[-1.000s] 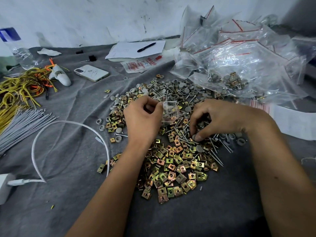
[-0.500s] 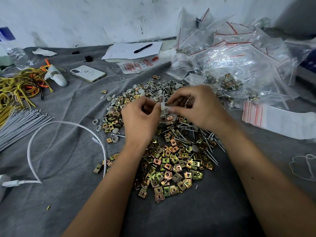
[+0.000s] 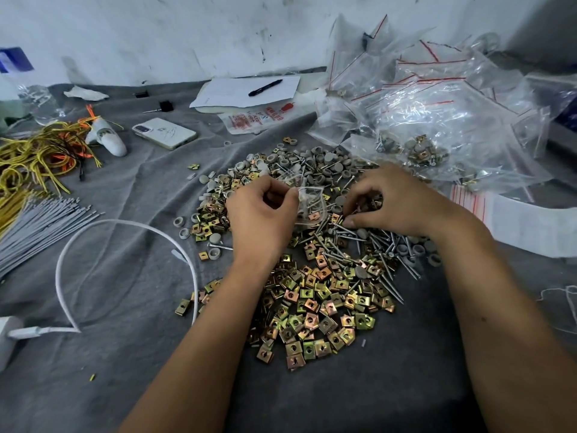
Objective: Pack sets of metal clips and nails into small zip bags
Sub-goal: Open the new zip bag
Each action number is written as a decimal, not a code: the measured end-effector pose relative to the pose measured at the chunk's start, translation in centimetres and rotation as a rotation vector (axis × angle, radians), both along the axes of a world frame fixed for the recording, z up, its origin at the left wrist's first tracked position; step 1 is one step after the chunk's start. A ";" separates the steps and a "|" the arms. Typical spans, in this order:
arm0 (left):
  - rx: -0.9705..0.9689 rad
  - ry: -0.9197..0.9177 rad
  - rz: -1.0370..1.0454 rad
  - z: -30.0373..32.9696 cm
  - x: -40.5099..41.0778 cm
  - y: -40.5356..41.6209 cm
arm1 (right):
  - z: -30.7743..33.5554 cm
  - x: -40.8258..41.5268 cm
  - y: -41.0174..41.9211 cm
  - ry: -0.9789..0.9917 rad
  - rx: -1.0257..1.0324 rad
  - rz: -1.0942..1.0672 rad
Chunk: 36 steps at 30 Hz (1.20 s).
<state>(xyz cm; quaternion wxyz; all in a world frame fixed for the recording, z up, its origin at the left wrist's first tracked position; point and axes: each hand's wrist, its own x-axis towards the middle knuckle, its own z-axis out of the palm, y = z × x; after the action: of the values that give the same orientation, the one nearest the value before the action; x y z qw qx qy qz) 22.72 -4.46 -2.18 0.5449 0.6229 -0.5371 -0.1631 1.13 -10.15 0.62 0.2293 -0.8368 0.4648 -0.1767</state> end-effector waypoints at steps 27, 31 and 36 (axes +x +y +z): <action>-0.030 -0.008 -0.007 0.3 -0.1 0.3 | -0.4 4.1 1.6 -0.508 -0.241 0.017; -0.034 0.013 0.003 0.3 0.0 0.3 | 0.0 3.5 1.6 -0.460 -0.211 0.060; -0.053 0.034 0.064 0.4 0.1 0.2 | 0.1 2.5 1.5 -0.234 -0.103 0.144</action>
<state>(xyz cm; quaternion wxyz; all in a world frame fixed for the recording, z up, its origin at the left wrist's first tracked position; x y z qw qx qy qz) 22.82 -4.29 -1.82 0.5753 0.6221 -0.5118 -0.1418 3.64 -8.69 0.77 0.2507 -0.8523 0.3638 -0.2800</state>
